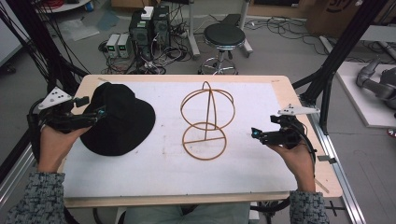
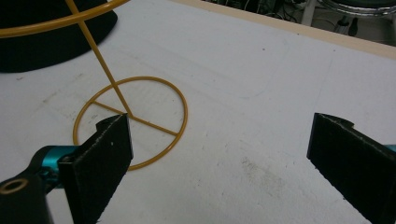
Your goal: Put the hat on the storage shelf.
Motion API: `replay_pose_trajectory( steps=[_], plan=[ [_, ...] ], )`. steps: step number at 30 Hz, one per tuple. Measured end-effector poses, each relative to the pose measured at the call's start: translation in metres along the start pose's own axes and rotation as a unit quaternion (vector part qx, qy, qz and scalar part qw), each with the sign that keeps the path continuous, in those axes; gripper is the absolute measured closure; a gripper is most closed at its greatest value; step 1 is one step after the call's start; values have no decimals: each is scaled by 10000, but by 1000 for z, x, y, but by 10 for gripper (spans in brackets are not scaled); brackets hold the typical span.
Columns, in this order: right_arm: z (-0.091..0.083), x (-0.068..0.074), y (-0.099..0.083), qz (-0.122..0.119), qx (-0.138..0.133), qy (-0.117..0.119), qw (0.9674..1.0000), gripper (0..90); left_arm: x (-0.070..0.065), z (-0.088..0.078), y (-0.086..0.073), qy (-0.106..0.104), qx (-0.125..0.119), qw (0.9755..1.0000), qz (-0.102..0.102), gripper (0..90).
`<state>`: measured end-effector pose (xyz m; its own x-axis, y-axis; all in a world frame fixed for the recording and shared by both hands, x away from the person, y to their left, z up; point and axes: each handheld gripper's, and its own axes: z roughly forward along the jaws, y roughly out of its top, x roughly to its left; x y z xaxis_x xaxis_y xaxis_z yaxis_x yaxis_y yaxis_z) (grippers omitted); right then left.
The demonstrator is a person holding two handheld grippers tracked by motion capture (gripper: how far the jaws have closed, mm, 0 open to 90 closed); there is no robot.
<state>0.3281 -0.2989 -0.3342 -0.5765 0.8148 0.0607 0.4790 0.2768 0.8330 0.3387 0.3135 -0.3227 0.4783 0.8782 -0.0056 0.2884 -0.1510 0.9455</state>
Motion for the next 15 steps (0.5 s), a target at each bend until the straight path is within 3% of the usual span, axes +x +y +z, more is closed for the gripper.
replay_pose_trajectory(
  steps=[8, 15],
  plan=[
    [-5, 10, -6, -25, 41, 36, 10000, 65, 0, 14, 7, 30, -95, 9999, 48, 237],
    [-7, 15, -10, -127, 94, 83, 9998, 65, 10, 30, 4, 172, -123, 9998, -23, 249]
  ],
)
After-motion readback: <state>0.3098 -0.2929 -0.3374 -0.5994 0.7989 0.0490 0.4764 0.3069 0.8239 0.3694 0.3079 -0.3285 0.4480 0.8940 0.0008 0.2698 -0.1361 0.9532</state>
